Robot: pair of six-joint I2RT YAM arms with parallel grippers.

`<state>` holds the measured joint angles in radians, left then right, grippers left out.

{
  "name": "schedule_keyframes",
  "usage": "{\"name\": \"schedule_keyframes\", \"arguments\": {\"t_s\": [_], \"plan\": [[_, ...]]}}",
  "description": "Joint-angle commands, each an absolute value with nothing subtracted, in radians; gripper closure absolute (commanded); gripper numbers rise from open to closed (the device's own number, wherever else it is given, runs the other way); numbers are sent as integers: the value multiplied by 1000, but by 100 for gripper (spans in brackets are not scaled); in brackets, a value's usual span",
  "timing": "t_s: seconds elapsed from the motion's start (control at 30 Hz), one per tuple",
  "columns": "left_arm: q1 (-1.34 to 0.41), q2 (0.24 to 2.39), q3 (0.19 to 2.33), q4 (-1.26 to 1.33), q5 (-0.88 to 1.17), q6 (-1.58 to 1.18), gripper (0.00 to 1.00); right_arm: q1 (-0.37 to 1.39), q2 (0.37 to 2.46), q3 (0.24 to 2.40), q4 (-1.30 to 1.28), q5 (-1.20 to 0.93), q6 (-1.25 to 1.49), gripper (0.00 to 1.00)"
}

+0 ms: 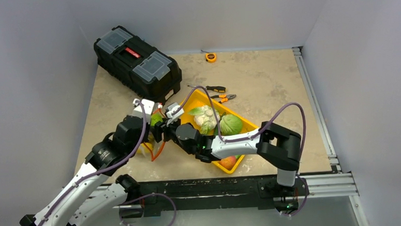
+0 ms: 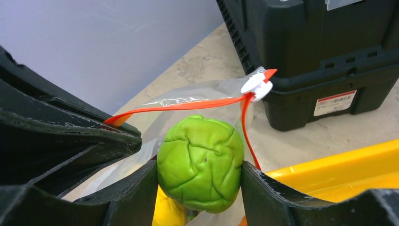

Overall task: Place the food in the zip-top bag and seal the zipper
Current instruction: Place the fake fruit in the zipper food storage bag.

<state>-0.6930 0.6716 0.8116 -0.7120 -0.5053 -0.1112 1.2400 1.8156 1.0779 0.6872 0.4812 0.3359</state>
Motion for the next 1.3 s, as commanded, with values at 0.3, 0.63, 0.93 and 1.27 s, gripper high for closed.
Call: {"name": "schedule_keyframes", "arguments": {"t_s": [0.3, 0.63, 0.93, 1.27], "plan": [[-692, 610, 784, -628, -530, -111, 100, 1243, 1934, 1167, 969, 407, 109, 66], [-691, 610, 778, -620, -532, -112, 100, 1233, 2043, 1255, 1000, 432, 65, 21], [-691, 603, 782, -631, -539, -115, 100, 1235, 1945, 1177, 895, 459, 84, 11], [-690, 668, 820, -687, -555, -125, 100, 1238, 1681, 947, 656, 464, 183, 15]]}}
